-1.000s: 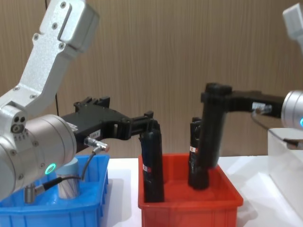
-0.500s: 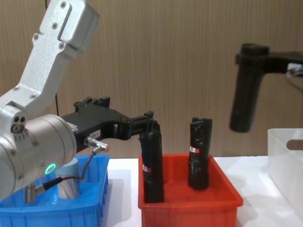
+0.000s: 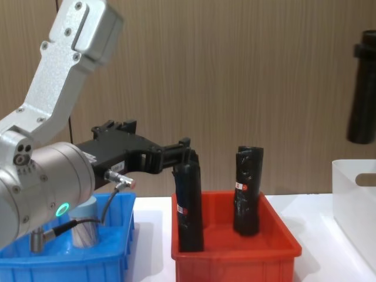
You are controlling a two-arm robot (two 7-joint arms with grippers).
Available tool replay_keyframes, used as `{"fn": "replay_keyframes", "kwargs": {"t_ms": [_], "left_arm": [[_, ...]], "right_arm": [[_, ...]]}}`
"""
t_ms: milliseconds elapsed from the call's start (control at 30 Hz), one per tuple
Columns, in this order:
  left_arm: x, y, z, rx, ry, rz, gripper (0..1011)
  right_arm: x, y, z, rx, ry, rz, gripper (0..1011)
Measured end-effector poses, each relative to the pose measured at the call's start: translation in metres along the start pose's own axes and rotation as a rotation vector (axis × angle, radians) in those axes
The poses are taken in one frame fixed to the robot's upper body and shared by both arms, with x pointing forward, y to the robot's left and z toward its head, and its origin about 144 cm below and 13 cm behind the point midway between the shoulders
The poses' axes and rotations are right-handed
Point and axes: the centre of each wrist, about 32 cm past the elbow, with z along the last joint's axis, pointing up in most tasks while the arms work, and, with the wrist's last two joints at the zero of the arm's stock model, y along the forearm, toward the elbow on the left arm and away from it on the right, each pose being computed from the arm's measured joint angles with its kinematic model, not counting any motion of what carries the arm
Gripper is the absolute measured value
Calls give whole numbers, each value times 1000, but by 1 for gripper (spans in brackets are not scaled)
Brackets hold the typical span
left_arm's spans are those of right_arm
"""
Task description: Pick the cotton swabs from the blue box and place them into the white box.
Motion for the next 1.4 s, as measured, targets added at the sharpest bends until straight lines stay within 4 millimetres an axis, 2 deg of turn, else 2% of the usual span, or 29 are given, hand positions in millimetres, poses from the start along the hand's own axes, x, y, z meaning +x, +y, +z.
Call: {"fn": "replay_keyframes", "kwargs": {"t_ms": [333, 700, 1133, 1233, 1400], "left_arm": [[0, 0, 0, 0, 0, 0, 1004], [0, 0, 0, 0, 0, 0, 1004], [0, 0, 0, 0, 0, 0, 1004], [0, 0, 0, 0, 0, 0, 1004], [0, 0, 0, 0, 0, 0, 1004]], "right_arm": [[22, -12, -7, -65, -23, -127, 540], [44, -20, -33, -165, -4, -211, 540], [58, -23, -57, -237, 41, -250, 540], [61, -23, -62, -248, 53, -254, 606], [63, -24, -69, -260, 68, -256, 777]]}}
